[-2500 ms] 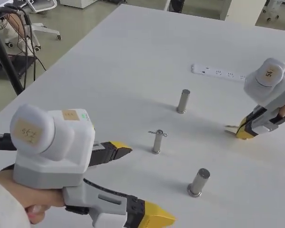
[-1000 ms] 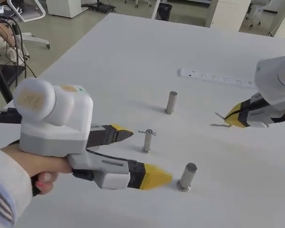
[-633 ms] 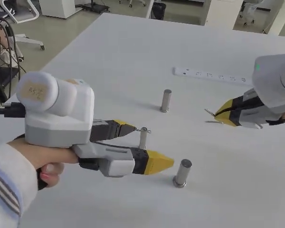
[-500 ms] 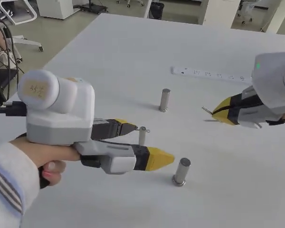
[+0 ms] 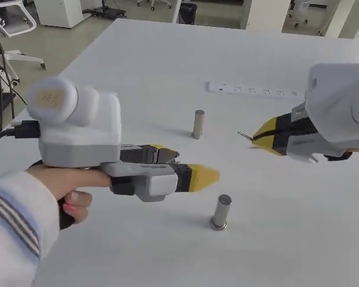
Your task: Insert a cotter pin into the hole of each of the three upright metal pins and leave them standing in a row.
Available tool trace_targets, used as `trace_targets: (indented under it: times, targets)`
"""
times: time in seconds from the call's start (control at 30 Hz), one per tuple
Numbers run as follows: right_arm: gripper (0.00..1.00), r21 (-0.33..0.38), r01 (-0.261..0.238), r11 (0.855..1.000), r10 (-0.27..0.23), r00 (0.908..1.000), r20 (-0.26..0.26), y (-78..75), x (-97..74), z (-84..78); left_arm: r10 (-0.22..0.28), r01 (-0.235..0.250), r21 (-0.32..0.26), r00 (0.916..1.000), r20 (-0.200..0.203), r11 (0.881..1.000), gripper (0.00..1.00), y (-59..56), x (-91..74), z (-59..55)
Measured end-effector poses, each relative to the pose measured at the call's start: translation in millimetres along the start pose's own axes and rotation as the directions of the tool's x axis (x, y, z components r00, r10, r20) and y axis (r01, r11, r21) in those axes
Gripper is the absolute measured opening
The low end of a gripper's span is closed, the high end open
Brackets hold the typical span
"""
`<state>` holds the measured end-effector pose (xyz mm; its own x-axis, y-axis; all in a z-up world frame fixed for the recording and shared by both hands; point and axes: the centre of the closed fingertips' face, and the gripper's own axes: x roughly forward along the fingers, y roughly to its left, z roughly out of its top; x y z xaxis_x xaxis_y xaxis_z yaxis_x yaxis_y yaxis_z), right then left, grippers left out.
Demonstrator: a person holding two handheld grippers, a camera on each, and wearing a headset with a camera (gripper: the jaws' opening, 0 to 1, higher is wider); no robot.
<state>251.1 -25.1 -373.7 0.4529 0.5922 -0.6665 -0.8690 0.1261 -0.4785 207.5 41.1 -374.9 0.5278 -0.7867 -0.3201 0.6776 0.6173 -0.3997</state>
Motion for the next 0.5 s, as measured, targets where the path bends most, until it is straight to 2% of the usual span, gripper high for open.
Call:
trace_targets:
  times: [0.17,0.4,0.5]
  targets:
    - [0.0,-0.007,0.001,1.0,-0.001,0.9997,0.026,5.3,1.4,7.3,-0.012,0.012,-0.018,0.9999,0.006,1.0,0.46,-3.0,4.7,4.4]
    - [0.0,-0.065,0.003,0.998,-0.002,0.9999,0.015,16.7,3.8,13.6,-0.023,0.023,-0.014,0.9997,-0.007,1.0,0.44,-4.8,13.5,9.2]
    - [0.0,-0.088,0.001,0.996,0.0,1.0,0.004,20.8,5.4,13.0,-0.034,0.034,-0.01,0.9994,-0.012,0.999,0.39,-6.1,16.1,11.9]
